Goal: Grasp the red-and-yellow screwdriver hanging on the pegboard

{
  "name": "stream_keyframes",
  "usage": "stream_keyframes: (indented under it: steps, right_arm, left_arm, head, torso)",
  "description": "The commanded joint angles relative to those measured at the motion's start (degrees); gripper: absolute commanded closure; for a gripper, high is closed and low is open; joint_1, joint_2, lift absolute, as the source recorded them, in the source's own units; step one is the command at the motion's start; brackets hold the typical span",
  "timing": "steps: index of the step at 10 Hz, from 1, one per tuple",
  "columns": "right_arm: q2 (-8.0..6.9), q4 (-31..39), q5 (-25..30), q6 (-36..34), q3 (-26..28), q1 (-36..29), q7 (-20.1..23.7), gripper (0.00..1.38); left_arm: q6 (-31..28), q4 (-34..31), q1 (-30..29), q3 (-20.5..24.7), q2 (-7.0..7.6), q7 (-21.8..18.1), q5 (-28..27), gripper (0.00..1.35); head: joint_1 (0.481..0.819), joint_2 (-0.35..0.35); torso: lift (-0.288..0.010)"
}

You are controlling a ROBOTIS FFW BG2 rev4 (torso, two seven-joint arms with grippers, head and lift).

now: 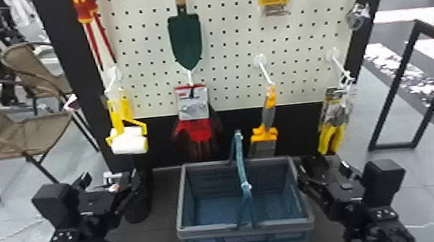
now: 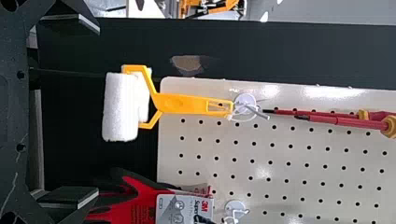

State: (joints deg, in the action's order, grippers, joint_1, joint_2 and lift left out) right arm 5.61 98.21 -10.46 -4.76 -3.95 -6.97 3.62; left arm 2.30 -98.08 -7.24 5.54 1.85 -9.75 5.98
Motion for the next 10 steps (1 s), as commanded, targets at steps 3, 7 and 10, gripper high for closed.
stream_keyframes:
  steps: [3, 7, 10]
  right_arm:
    - [0.02, 0.1, 0.1, -0.1, 0.0, 0.0, 0.1, 0.22]
    - [0.02, 0.1, 0.1, 0.0, 0.0, 0.0, 0.0, 0.22]
    - [0.02, 0.2, 0.0, 0.0, 0.0, -0.1, 0.1, 0.22]
  left_arm:
    - [-0.1, 0.0, 0.0, 0.0, 0.0, -0.2, 0.0, 0.1]
    - [-1.2, -0.9, 0.2, 0.5, 0.0, -0.9, 0.2, 0.1]
    - [-12.0, -8.0, 2.7, 4.5, 0.18, -4.8, -1.0, 0.09]
  head:
    - [0.549, 0.0]
    - [0.549, 0.0]
    - [0.549, 0.0]
  torso:
    - [-0.1]
    - [-0.1]
    - [-0.1]
